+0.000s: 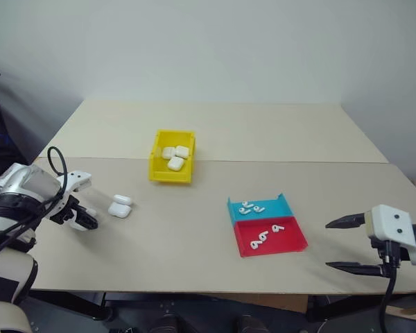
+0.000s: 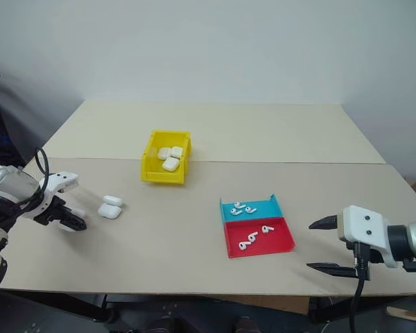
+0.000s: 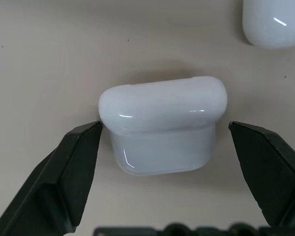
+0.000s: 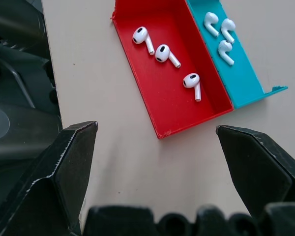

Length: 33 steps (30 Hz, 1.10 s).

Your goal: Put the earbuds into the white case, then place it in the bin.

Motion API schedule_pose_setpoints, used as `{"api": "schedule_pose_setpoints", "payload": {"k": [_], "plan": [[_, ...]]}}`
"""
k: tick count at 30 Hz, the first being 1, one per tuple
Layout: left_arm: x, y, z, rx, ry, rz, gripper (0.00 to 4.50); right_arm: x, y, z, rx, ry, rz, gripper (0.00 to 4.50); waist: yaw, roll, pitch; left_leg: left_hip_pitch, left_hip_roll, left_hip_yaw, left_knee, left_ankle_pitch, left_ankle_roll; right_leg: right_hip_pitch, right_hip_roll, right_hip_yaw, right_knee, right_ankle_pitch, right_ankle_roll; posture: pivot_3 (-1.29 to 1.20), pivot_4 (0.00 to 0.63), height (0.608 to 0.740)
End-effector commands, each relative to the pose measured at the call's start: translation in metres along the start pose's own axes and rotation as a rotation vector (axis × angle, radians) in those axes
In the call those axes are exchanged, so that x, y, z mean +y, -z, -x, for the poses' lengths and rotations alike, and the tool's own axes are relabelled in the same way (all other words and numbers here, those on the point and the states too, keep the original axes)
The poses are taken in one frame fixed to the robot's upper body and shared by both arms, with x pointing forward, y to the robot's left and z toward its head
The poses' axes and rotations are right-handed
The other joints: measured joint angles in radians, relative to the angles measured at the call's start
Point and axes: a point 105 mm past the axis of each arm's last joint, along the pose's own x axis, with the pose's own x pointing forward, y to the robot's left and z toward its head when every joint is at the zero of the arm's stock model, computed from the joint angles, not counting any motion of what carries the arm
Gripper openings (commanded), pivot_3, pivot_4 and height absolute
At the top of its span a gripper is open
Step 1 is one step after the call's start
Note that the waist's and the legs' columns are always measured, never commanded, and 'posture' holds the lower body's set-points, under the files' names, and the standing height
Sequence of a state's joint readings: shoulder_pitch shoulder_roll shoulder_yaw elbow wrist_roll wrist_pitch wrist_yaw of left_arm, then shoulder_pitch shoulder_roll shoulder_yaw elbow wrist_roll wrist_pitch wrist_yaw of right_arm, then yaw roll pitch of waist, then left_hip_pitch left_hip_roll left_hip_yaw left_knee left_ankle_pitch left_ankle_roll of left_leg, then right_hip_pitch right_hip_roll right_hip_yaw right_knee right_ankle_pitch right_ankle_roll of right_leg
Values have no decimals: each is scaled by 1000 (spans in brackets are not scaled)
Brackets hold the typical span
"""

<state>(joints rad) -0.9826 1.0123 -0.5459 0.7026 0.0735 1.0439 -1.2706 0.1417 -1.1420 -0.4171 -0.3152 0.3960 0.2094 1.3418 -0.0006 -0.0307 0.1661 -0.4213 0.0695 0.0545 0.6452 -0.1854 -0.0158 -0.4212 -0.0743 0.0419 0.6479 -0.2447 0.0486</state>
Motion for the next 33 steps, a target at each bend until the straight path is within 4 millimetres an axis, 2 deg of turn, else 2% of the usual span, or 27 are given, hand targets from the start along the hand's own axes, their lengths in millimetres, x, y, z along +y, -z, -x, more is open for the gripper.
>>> {"api": "schedule_pose_setpoints", "payload": {"k": [1, 10, 13, 16, 17, 20, 24, 27, 30, 33], "plan": [[5, 1, 6, 6, -24, -2, 4500, -3, -6, 6, 9, 33, 31, 4468, -1, 0, 0, 0, 0, 0, 0, 0, 0, 0, 0, 0, 0, 0, 0, 0, 150, 740], [5, 5, -2, 13, -31, 12, 4500, -5, -4, 1, 19, 43, 43, 4468, -1, 0, 0, 1, 0, 0, 0, 0, 0, 0, 0, 0, 0, 0, 0, 0, 150, 740], [6, 5, -3, 16, -39, 22, 3861, -6, -5, 2, 17, 44, 44, 4500, -2, 0, 0, 1, 0, 0, 0, 0, 0, 1, 0, 0, 1, 0, 0, 0, 150, 740], [6, 7, -3, 23, -45, 7, 2942, -6, -5, 2, 20, 45, 47, 4500, -2, 0, 0, 1, 0, 0, 0, 0, 0, 1, 0, 0, 1, 0, 0, 0, 150, 740], [7, 7, -2, 20, -52, 3, 2793, -7, -5, 2, 21, 47, 47, 4500, -2, 0, 0, 1, 0, 0, 0, 0, 0, 1, 0, 0, 1, 0, 0, 0, 150, 740], [9, 7, 2, 12, -81, -29, 2794, -7, -5, 3, 23, 50, 50, 4500, -3, 0, 0, 1, 0, 0, 0, 0, 0, 1, 0, 0, 1, 0, 0, 0, 150, 740], [6, -6, 20, -66, -167, -122, 2794, -9, -6, 4, 22, 60, 55, 4500, -8, 0, 0, 1, 0, 0, 0, 0, 0, 1, 0, 0, 1, 0, 0, 0, 150, 740], [-4, -17, 42, -149, -174, -176, 2794, -13, -9, 6, 22, 69, 68, 4500, -8, -1, 0, 0, 0, -1, 0, 0, 0, 0, 0, 0, 1, 0, 0, 0, 150, 740], [-27, -31, 73, -288, -177, -303, 2794, -17, -13, 10, 20, 76, 80, 4500, -13, -1, 1, 0, 0, -1, 0, 0, 0, 0, 0, 0, 0, 0, 0, 0, 150, 740], [-74, -41, 98, -500, -42, -473, 2794, -23, -19, 13, 30, 63, 68, 4500, -14, -1, 0, 0, 0, 0, 0, 0, 0, 0, -1, 0, 0, 0, -1, 0, 150, 740]]}}
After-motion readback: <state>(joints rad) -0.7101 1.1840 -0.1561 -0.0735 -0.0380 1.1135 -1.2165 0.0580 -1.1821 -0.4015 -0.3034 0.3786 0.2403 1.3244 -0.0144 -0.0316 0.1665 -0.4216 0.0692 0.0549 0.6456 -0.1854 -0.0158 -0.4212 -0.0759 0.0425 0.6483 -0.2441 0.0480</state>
